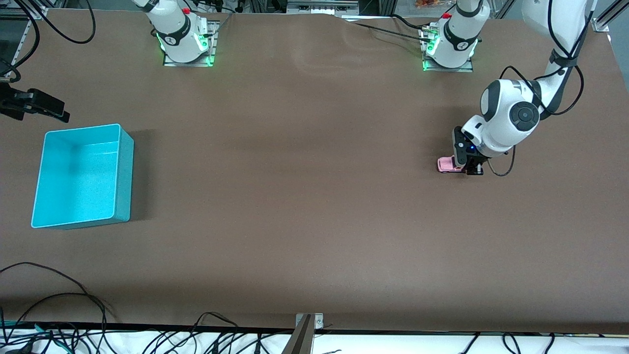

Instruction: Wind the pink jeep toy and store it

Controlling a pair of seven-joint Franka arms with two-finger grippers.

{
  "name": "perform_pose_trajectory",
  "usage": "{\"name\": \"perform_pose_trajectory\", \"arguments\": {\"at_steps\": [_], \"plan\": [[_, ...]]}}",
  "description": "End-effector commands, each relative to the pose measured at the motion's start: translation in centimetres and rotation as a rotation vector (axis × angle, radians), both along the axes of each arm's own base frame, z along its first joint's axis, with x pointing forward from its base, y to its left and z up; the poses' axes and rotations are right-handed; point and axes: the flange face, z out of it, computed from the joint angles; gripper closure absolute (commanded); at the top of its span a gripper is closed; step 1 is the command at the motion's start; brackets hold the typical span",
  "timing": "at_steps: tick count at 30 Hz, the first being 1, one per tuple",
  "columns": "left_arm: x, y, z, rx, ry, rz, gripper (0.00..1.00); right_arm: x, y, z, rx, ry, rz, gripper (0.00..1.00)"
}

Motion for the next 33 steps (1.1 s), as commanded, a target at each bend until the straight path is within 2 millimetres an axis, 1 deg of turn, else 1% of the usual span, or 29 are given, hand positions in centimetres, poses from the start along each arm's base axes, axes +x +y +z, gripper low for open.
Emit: {"name": "perform_pose_trajectory", "arguments": {"at_steps": [1, 3, 10, 14, 18, 19, 21, 25, 28, 33], "plan": [[-0.3, 3.8, -5.3, 0.031, 0.045, -0.026, 1.0, -0.5, -0.2, 0.1, 0.016, -0.002, -0.001, 0.0], [-0.3, 5.0, -5.2, 0.036, 0.044, -0.027, 1.0, -0.4, -0.2, 0.1, 0.016, -0.004, -0.001, 0.0], [-0.7, 8.4, -5.2, 0.045, 0.052, -0.061, 1.0, -0.4, -0.1, 0.1, 0.016, -0.004, 0.0, 0.0], [-1.5, 11.4, -5.7, 0.054, 0.065, -0.072, 1.0, -0.4, 0.0, 0.0, 0.018, -0.002, 0.002, 0.0], [-2.3, 15.0, -6.4, 0.068, 0.058, -0.097, 1.0, -0.4, 0.0, 0.0, 0.018, -0.002, 0.002, 0.0], [-2.4, 16.0, -6.5, 0.07, 0.057, -0.101, 1.0, -0.4, 0.0, 0.0, 0.018, -0.002, 0.002, 0.0], [-2.5, 17.3, -6.6, 0.07, 0.058, -0.098, 1.0, -0.4, 0.0, 0.1, 0.018, -0.004, 0.002, 0.0], [-3.4, 20.3, -6.3, 0.082, 0.064, -0.09, 1.0, -0.4, 0.0, 0.0, 0.016, -0.001, 0.002, 0.0], [-3.9, 21.4, -6.2, 0.087, 0.067, -0.084, 1.0, -0.5, -0.1, 0.0, 0.018, -0.001, 0.0, 0.0], [-3.9, 21.4, -6.3, 0.087, 0.067, -0.067, 1.0, -0.4, -0.1, 0.0, 0.016, -0.002, 0.0, 0.0]]}}
